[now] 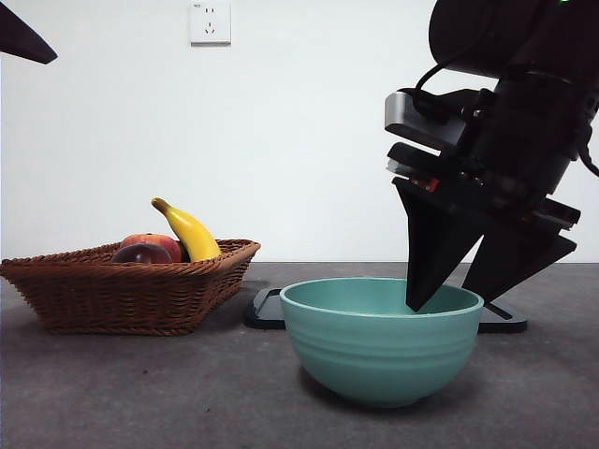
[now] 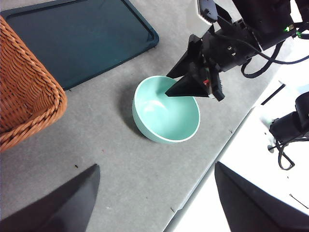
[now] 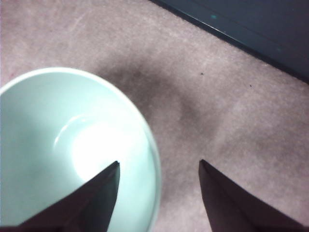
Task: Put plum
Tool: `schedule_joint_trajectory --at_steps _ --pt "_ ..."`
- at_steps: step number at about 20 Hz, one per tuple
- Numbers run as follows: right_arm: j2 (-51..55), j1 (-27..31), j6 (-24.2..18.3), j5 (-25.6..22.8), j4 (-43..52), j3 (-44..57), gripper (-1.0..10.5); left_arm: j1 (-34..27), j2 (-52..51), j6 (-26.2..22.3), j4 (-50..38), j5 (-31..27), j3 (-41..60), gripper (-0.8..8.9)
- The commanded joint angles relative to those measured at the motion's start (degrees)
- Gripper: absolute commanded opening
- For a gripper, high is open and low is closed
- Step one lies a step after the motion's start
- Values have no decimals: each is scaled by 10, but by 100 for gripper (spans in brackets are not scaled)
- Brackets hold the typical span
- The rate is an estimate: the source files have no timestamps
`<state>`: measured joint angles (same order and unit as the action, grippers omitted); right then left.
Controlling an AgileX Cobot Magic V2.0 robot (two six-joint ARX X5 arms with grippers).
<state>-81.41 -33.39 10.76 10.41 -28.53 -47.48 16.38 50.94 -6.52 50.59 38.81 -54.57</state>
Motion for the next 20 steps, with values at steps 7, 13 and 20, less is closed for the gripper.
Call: schedule_joint_trajectory --at_steps 7,13,20 --pt "129 -4 -18 -31 -85 -115 263 2 3 -5 -4 2 -5 374" --pt "236 -5 -35 5 -172 -148 262 2 3 -5 -4 2 -5 374" --pt "341 -7 -37 24 -259 -113 263 2 3 -3 -4 3 -5 374"
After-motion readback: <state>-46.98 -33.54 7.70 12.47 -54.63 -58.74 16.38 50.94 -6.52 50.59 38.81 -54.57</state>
